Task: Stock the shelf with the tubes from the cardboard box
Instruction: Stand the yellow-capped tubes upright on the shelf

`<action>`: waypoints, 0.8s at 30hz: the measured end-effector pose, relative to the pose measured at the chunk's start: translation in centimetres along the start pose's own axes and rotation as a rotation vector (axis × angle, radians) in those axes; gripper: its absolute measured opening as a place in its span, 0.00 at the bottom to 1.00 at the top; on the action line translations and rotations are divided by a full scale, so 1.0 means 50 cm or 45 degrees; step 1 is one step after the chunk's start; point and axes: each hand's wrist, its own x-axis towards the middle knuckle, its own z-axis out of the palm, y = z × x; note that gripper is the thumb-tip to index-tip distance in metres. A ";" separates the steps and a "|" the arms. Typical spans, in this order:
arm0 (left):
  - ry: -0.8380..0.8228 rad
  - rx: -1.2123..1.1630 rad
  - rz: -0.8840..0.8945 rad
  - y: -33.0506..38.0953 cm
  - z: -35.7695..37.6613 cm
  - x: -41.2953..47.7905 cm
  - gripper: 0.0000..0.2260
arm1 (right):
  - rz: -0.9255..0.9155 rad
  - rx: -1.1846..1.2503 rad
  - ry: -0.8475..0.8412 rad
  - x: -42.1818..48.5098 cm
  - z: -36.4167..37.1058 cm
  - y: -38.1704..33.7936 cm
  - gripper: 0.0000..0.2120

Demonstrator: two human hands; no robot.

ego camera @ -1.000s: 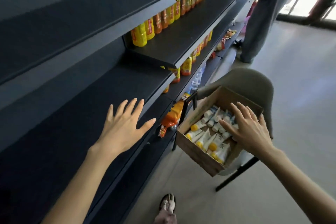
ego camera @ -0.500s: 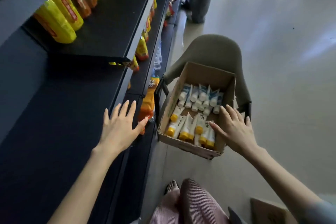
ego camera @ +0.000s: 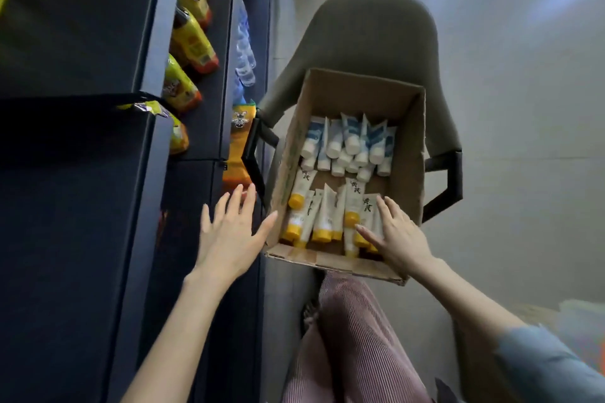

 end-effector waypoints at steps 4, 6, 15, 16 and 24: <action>-0.058 -0.060 0.041 0.041 0.034 0.047 0.37 | 0.097 0.104 -0.111 0.066 0.059 0.002 0.41; -0.068 -0.066 0.053 0.057 0.053 0.061 0.34 | 0.147 0.172 -0.171 0.092 0.090 0.007 0.42; -0.040 -0.113 0.050 0.050 0.112 0.083 0.35 | 0.393 0.750 -0.037 0.210 0.193 0.000 0.32; -0.034 -0.128 0.053 0.048 0.116 0.083 0.35 | 0.439 0.826 -0.021 0.225 0.200 -0.003 0.32; 0.007 -0.250 0.098 0.053 0.126 0.083 0.34 | 0.739 0.817 -0.040 0.294 0.227 -0.007 0.27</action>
